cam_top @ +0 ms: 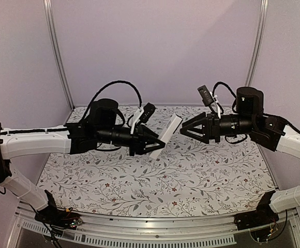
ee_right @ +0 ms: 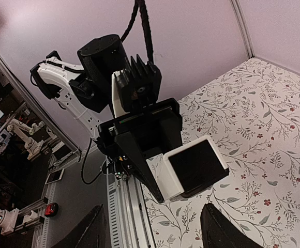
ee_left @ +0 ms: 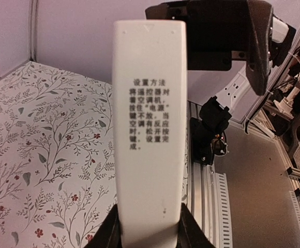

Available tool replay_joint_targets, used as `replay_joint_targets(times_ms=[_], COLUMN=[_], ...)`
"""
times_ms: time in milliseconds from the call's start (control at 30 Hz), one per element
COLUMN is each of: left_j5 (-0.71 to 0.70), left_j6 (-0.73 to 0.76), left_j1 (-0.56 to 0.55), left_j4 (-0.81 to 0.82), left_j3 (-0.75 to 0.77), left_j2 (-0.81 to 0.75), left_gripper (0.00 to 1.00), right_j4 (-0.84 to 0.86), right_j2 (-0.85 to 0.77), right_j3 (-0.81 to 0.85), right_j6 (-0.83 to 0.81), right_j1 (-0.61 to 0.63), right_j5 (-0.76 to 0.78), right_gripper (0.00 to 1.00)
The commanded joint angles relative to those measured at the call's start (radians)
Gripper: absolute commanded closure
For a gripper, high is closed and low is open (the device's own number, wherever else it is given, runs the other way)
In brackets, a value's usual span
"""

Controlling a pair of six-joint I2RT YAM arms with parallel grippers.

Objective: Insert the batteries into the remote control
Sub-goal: Pass from the left arm to the right

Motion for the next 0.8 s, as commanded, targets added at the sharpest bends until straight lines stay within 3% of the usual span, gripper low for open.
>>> replay_joint_targets(times_ms=[0, 167, 400, 500, 767], left_j5=[0.036, 0.043, 0.057, 0.061, 0.098], left_j6=[-0.064, -0.074, -0.087, -0.093, -0.135], left_j1=[-0.009, -0.018, -0.02, -0.02, -0.02], left_j4=[0.161, 0.188, 0.229, 0.245, 0.323], left_j3=[-0.043, -0.053, -0.067, -0.076, -0.099], left_j2=[-0.033, -0.027, -0.03, -0.028, -0.022], left_gripper=[0.79, 0.79, 0.79, 0.79, 0.8], right_j4=[0.063, 0.088, 0.152, 0.172, 0.206], right_j2=[0.048, 0.093, 0.125, 0.13, 0.166], right_j3=[0.043, 0.058, 0.072, 0.078, 0.097], right_j6=[0.024, 0.038, 0.055, 0.069, 0.096], right_j1=[0.021, 0.036, 0.051, 0.051, 0.052], right_j5=[-0.025, -0.032, -0.067, -0.092, -0.103], right_gripper=[0.38, 0.43, 0.63, 0.67, 0.48])
